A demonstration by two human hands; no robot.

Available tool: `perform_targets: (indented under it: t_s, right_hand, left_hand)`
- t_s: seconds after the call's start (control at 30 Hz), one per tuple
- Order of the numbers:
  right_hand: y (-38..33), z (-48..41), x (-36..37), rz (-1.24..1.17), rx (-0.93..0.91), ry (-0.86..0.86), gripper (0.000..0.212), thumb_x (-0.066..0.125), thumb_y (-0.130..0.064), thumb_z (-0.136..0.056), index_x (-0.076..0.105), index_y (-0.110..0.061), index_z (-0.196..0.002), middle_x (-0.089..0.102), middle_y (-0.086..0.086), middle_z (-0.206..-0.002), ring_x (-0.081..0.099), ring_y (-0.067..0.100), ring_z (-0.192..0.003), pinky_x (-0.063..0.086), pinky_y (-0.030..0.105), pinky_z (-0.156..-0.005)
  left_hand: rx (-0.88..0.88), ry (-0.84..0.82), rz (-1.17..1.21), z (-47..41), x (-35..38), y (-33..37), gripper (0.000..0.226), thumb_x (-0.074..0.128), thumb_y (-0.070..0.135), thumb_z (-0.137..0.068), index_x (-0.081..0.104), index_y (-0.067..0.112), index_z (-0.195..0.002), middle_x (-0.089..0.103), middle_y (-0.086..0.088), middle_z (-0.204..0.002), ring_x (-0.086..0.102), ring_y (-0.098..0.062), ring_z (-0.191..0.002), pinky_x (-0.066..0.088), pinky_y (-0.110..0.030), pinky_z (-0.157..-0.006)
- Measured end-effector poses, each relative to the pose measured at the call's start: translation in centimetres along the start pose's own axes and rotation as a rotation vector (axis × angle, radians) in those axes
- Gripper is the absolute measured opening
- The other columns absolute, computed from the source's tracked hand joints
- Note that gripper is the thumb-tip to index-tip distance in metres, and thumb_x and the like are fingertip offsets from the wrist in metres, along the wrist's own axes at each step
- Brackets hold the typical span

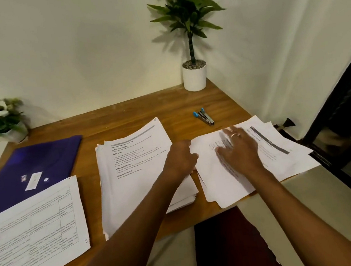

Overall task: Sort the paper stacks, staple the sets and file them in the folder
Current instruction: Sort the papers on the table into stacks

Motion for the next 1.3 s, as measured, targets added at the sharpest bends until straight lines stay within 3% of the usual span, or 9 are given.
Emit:
perform_targets:
  t_s: [0.1, 0.2, 0.3, 0.4, 0.5, 0.67, 0.9, 1.13, 1.3]
  right_hand:
    - [0.7, 0.7, 2.9, 0.163, -0.003, -0.124, 0.062, 0.051, -0.054, -0.099, 0.041, -0.025, -0.153, 0.026, -0.001, -0.167, 0.013, 0.023, -0.156, 0.005, 0.049, -0.125]
    - [-0.1, 0.8, 2.6, 0.124, -0.012, -0.040, 0.052, 0.059, -0.043, -0.097, 0.055, -0.020, -0.143, 0.039, 0.003, -0.160, 0.027, 0.025, -0.151, 0.007, 0.051, -0.124]
    - [-3.2, 0.9, 2.0, -0.084, -0.057, 0.091, 0.037, 0.071, -0.031, -0.092, 0.067, -0.017, -0.127, 0.057, 0.006, -0.143, 0.052, 0.026, -0.131, 0.031, 0.042, -0.113]
    - [-7.7, 0.1, 3.6, -0.298, -0.032, -0.035, 0.044, 0.069, -0.038, -0.094, 0.061, -0.024, -0.135, 0.053, 0.004, -0.145, 0.054, 0.023, -0.129, 0.052, 0.040, -0.101]
    - [-11.5, -0.9, 6.2, -0.328, -0.026, -0.163, 0.059, 0.077, -0.039, -0.088, 0.057, -0.021, -0.141, 0.059, 0.001, -0.138, 0.059, 0.018, -0.121, 0.053, 0.030, -0.090]
    - [-13.8, -1.1, 8.0, -0.435, -0.015, -0.129, 0.043, 0.080, -0.019, -0.087, 0.066, -0.013, -0.127, 0.066, -0.004, -0.102, 0.064, 0.011, -0.091, 0.045, 0.011, -0.066]
    - [-14.9, -1.2, 8.1, -0.425, -0.018, -0.134, 0.039, 0.084, -0.022, -0.083, 0.067, -0.016, -0.117, 0.065, -0.004, -0.091, 0.061, 0.009, -0.076, 0.045, 0.014, -0.063]
    - [-13.6, -1.8, 7.2, -0.665, 0.156, -0.174, 0.021, 0.076, -0.027, -0.091, 0.067, -0.016, -0.105, 0.072, -0.002, -0.101, 0.070, 0.013, -0.090, 0.054, 0.023, -0.069]
    - [-13.5, -2.7, 6.3, -0.990, 0.333, -0.098, 0.014, 0.070, -0.021, -0.095, 0.062, -0.020, -0.107, 0.071, -0.001, -0.106, 0.069, 0.011, -0.090, 0.057, 0.025, -0.072]
  left_hand:
    - [0.055, 0.089, 0.071, 0.9, -1.7, -0.2, 0.047, 0.070, 0.024, -0.095, 0.057, 0.021, -0.140, 0.061, 0.001, -0.136, 0.064, -0.019, -0.113, 0.052, -0.027, -0.093]
    - [0.096, 0.301, 0.032, 2.1, -5.3, -3.0, 0.038, 0.070, 0.026, -0.095, 0.062, 0.024, -0.132, 0.059, 0.005, -0.132, 0.057, -0.009, -0.106, 0.042, -0.023, -0.083]
    - [0.042, 0.442, -0.086, 2.9, -8.7, -7.3, 0.035, 0.072, 0.023, -0.093, 0.065, 0.022, -0.128, 0.061, -0.001, -0.134, 0.060, -0.016, -0.111, 0.050, -0.028, -0.089]
    - [-0.022, 0.437, -0.125, 3.3, -10.2, -11.0, 0.037, 0.075, 0.021, -0.091, 0.067, 0.019, -0.126, 0.058, -0.005, -0.140, 0.057, -0.024, -0.123, 0.048, -0.035, -0.101]
    - [0.009, 0.371, -0.107, 3.7, -9.5, -12.9, 0.035, 0.079, 0.015, -0.087, 0.070, 0.013, -0.120, 0.062, -0.007, -0.133, 0.060, -0.025, -0.118, 0.049, -0.029, -0.095]
    - [0.063, 0.427, -0.070, 4.2, -8.8, -13.3, 0.029, 0.082, 0.008, -0.083, 0.073, 0.008, -0.110, 0.067, -0.011, -0.122, 0.060, -0.027, -0.111, 0.050, -0.032, -0.093]
    - [0.080, 0.463, -0.015, 4.5, -8.6, -14.0, 0.027, 0.080, 0.010, -0.085, 0.073, 0.009, -0.111, 0.067, -0.008, -0.123, 0.059, -0.023, -0.111, 0.047, -0.027, -0.094]
    - [0.165, 0.656, 0.006, 5.5, -10.7, -14.5, 0.027, 0.076, 0.023, -0.089, 0.068, 0.015, -0.115, 0.066, -0.004, -0.123, 0.059, -0.019, -0.111, 0.054, -0.035, -0.094]
    - [-0.101, 0.665, 0.179, 6.1, -13.4, -14.9, 0.058, 0.075, 0.042, -0.089, 0.053, 0.018, -0.137, 0.058, -0.002, -0.138, 0.056, -0.021, -0.121, 0.044, -0.029, -0.089]
Point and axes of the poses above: each hand's wrist, its own z-axis away from the middle knuckle, its own x-axis out of the palm, y = z × x, the point moved 4 cm from there along -z, towards the middle knuckle
